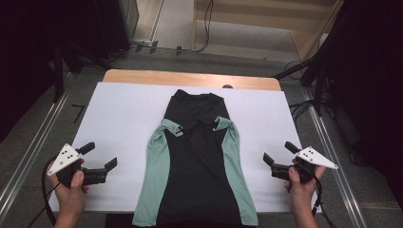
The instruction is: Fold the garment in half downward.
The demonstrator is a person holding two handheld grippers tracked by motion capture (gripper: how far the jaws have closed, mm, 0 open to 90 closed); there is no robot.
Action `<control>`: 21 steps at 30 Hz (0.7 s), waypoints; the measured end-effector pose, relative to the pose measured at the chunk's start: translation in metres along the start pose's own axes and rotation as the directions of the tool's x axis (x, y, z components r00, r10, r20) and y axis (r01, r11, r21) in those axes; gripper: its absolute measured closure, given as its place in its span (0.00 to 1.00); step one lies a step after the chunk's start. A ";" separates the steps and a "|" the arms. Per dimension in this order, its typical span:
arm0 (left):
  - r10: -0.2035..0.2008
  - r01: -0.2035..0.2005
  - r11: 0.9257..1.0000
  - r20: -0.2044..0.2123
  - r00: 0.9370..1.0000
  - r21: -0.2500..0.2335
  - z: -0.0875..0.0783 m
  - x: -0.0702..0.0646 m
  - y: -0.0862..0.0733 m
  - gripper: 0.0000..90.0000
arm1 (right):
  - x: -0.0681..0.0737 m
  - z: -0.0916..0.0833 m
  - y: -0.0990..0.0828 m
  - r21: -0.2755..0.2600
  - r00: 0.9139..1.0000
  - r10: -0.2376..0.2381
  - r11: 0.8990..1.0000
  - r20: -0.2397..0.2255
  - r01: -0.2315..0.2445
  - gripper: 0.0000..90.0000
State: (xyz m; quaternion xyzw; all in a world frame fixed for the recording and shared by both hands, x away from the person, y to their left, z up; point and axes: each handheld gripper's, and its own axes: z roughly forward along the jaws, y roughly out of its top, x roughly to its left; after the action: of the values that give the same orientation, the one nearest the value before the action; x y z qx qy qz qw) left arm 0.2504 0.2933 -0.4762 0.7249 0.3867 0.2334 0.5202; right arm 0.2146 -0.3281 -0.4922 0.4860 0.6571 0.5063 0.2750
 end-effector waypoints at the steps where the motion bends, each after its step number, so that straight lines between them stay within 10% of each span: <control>1: -0.001 0.001 1.000 0.003 1.000 -0.002 0.001 -0.001 0.002 0.00 | -0.001 -0.001 -0.001 0.001 1.000 0.001 1.000 0.000 -0.001 0.00; 21: 0.065 -0.061 0.997 0.091 0.994 -0.041 0.033 -0.021 0.043 0.00 | -0.015 -0.010 -0.018 -0.029 0.999 0.016 0.999 -0.029 -0.017 0.00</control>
State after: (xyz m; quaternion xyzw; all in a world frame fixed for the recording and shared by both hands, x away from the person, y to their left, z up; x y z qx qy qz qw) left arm 0.2764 0.2501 -0.4459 0.7365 0.3348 0.2234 0.5436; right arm 0.2051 -0.3465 -0.5070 0.4798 0.6495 0.5252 0.2684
